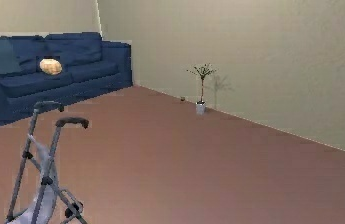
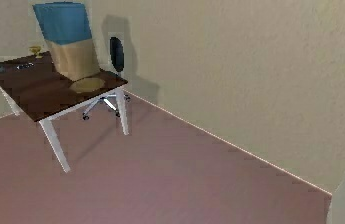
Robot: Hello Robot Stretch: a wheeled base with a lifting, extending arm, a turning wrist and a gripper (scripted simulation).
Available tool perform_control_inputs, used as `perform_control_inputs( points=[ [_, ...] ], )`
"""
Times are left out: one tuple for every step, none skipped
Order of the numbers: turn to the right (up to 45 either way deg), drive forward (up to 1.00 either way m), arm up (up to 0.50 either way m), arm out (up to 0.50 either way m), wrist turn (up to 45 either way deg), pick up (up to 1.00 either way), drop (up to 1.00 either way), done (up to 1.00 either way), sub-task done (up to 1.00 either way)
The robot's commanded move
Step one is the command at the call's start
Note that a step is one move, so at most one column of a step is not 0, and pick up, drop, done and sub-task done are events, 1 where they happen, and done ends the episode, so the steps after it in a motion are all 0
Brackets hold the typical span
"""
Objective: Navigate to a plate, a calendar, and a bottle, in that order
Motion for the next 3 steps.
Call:
perform_control_inputs(
  points=[
    [6.0, 0.00, 0.00, 0.00, 0.0, 0.00, 0.00, 0.00, 0.00],
    [0.0, 1.00, 0.00, 0.00, 0.0, 0.00, 0.00, 0.00, 0.00],
    [0.0, 0.20, 0.00, 0.00, 0.0, 0.00, 0.00, 0.00, 0.00]
  ],
)
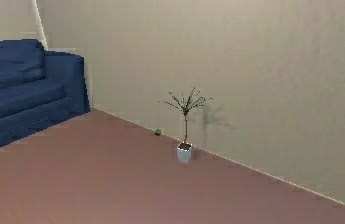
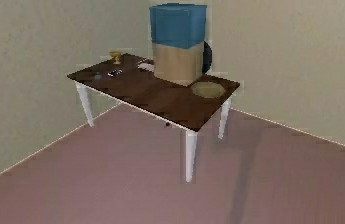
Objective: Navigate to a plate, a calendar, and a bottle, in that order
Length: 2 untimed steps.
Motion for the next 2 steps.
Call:
perform_control_inputs(
  points=[
    [-45.0, 0.00, 0.00, 0.00, 0.0, 0.00, 0.00, 0.00, 0.00],
    [-6.0, 0.00, 0.00, 0.00, 0.0, 0.00, 0.00, 0.00, 0.00]
  ],
)
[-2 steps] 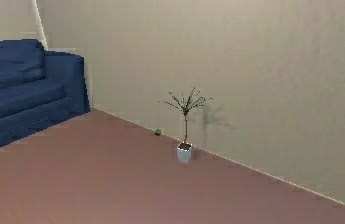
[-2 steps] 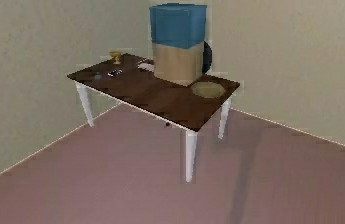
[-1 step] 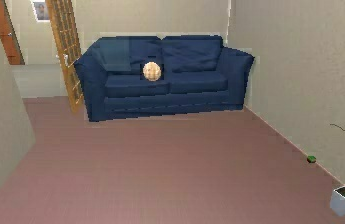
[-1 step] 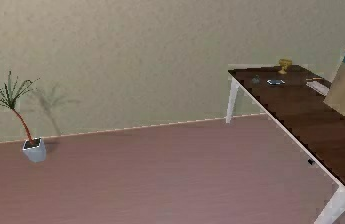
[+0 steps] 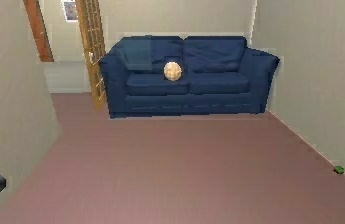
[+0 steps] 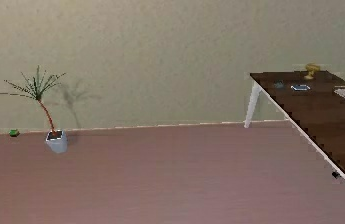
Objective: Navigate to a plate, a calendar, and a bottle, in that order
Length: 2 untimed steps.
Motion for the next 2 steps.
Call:
perform_control_inputs(
  points=[
    [0.0, 0.85, 0.00, 0.00, 0.0, 0.00, 0.00, 0.00, 0.00],
    [-45.0, 0.00, 0.00, 0.00, 0.0, 0.00, 0.00, 0.00, 0.00]
  ],
)
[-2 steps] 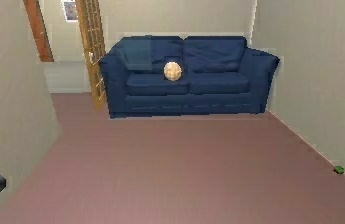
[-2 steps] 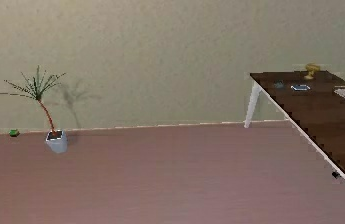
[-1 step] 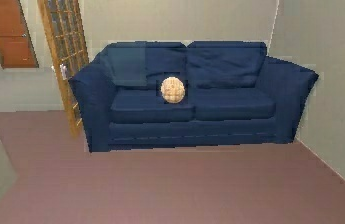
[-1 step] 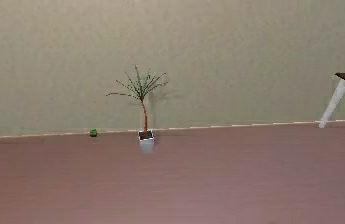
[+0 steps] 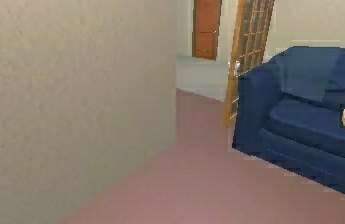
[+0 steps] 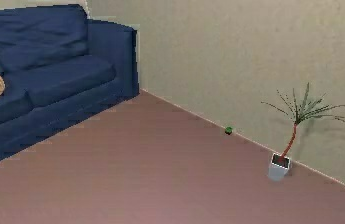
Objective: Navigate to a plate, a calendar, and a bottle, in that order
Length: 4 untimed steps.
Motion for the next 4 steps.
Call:
perform_control_inputs(
  points=[
    [-27.0, 0.00, 0.00, 0.00, 0.0, 0.00, 0.00, 0.00, 0.00],
    [0.0, 0.30, 0.00, 0.00, 0.0, 0.00, 0.00, 0.00, 0.00],
    [36.0, 0.00, 0.00, 0.00, 0.0, 0.00, 0.00, 0.00, 0.00],
    [0.0, 1.00, 0.00, 0.00, 0.0, 0.00, 0.00, 0.00, 0.00]
  ],
)
